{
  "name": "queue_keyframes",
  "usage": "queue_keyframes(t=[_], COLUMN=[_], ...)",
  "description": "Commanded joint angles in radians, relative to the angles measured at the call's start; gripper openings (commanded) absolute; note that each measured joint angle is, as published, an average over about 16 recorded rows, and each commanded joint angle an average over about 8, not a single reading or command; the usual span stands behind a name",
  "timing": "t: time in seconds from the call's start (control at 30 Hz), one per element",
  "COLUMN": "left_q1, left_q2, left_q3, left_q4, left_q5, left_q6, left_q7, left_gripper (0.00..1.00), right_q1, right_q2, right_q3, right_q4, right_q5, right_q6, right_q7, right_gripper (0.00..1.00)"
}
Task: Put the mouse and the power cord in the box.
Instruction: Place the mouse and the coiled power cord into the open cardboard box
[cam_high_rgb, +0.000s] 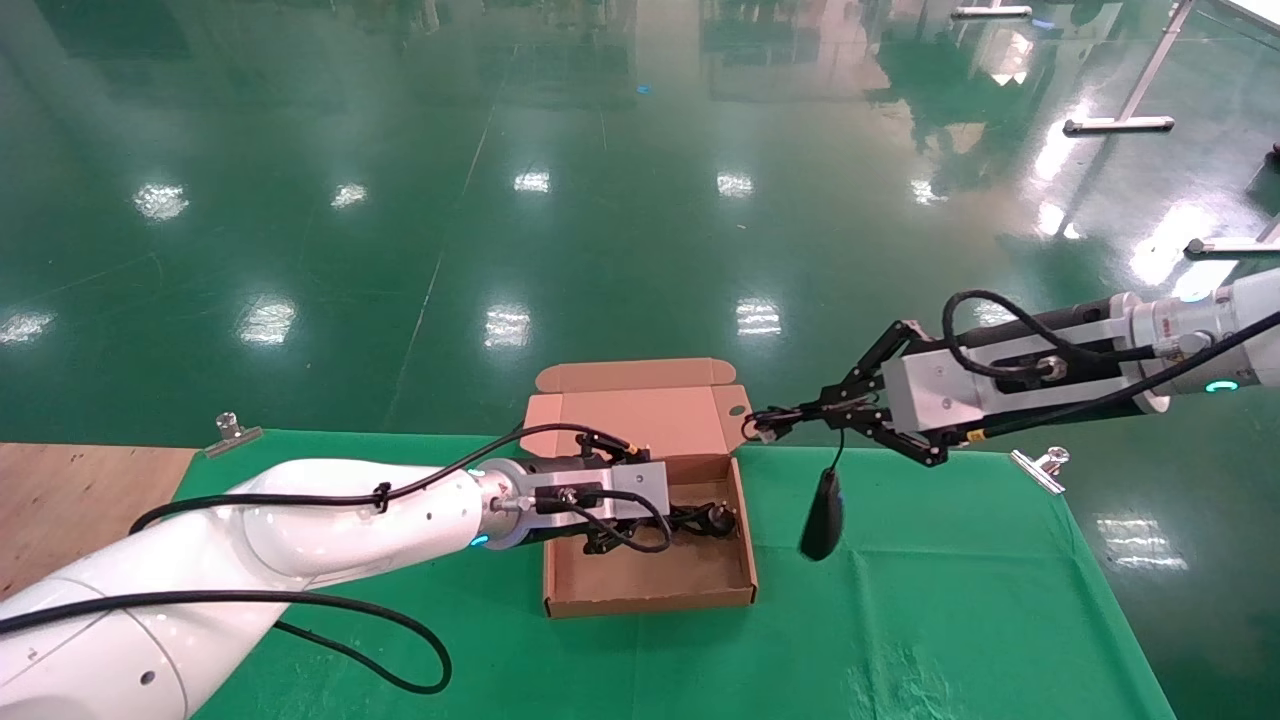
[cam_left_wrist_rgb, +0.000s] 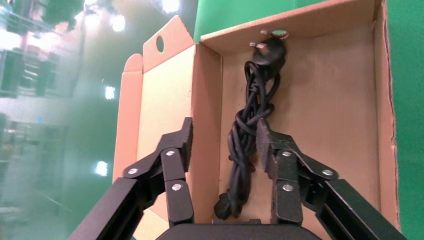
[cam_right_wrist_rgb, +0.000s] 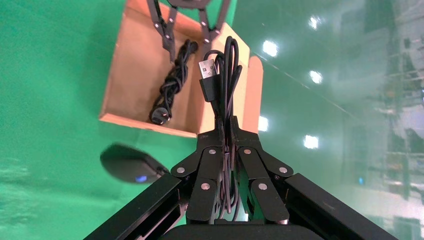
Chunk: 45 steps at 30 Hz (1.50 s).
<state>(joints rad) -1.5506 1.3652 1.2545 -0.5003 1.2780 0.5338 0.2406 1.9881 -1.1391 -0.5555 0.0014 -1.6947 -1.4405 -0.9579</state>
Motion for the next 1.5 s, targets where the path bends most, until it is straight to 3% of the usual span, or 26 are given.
queue_keyframes(t=[0.03,0.37,0.7,0.97,1.23,1.5], left_q1=[-0.002,0.013,0.083,0.181,0.289,0.328], left_q2=[0.000,-0.046,-0.285,-0.478,-0.600,-0.600], left_q3=[0.002,-0.082,-0.239,-0.327,-0.370,-0.358], left_q4=[-0.008,0.062,-0.007,-0.142,-0.282,-0.338], left_q5=[-0.019,-0.188,-0.381,-0.497,-0.562,-0.559], left_q6=[0.005,0.038,0.210,0.262,0.217,0.163], left_q7=[-0.004,0.091,0.280,0.326,0.318,0.291], left_gripper=[1.00,1.00,1.00,1.00,1.00,1.00], right_q1=[0.001,0.008,-0.008,-0.141,-0.288,-0.360], right_q2=[-0.002,-0.086,-0.208,-0.239,-0.241,-0.235], right_q3=[-0.001,-0.008,-0.020,-0.084,-0.284,-0.465], right_q4=[0.000,0.009,0.044,0.279,0.542,0.587], right_q5=[-0.002,-0.011,-0.024,0.008,0.105,0.152], right_q6=[-0.013,-0.006,0.065,0.123,0.319,0.614], right_q7=[0.000,0.028,0.081,0.218,0.420,0.482], right_gripper=[0.00,0.00,0.00,0.00,0.00,0.00])
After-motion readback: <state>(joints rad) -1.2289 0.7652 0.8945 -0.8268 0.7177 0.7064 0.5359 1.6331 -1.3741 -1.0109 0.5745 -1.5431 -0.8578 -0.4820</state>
